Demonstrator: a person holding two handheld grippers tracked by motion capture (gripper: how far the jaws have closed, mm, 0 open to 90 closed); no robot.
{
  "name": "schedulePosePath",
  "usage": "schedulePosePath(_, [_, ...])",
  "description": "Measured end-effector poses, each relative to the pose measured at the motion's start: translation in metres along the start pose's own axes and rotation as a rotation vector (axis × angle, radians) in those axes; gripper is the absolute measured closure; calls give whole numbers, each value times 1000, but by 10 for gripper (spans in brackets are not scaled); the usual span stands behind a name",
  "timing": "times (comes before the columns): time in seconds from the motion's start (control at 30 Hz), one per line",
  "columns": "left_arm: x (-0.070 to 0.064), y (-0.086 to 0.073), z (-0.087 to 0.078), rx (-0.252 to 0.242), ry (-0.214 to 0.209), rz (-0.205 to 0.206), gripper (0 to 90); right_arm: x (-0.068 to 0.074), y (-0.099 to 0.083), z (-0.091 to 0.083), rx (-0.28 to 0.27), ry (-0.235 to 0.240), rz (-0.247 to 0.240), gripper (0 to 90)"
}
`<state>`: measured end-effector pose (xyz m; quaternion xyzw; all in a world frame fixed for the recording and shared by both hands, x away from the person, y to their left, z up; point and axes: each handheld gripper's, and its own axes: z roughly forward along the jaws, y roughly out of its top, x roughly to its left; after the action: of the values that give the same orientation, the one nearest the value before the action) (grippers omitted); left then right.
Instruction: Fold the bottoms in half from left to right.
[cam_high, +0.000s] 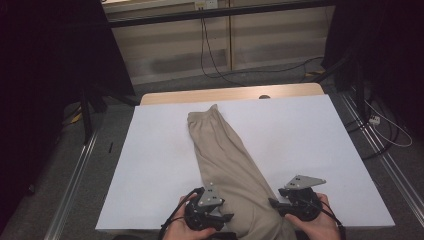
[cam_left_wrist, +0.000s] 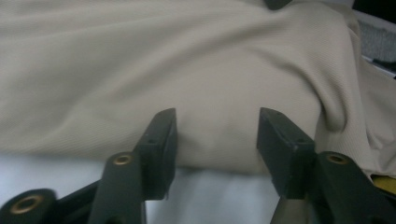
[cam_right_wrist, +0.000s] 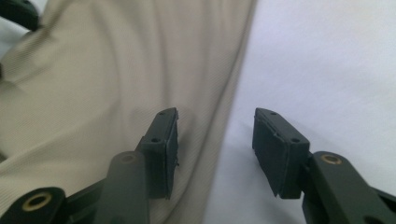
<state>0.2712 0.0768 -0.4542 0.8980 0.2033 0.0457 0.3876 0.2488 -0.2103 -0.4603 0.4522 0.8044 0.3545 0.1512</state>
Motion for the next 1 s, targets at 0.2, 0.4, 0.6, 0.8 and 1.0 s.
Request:
schedulePosePath(0.2, [-7, 1, 12, 8, 47, 83, 342, 5, 1, 2, 9, -36, -26, 590])
schedulePosePath(0.4, [-11, 0, 9, 18, 22, 98, 515, 7, 2, 3, 9, 35, -26, 888])
schedulePosePath(0.6, [-6, 1, 6, 35, -15, 74, 867, 9, 2, 2, 13, 26, -9, 897])
schedulePosePath(0.8, [-2, -8, -9, 42, -69, -1, 876, 19, -7, -8, 23, 92, 12, 900])
schedulePosePath(1.0, [-10, -18, -23, 52, -94, 22, 876, 33, -18, -19, 24, 138, 14, 900])
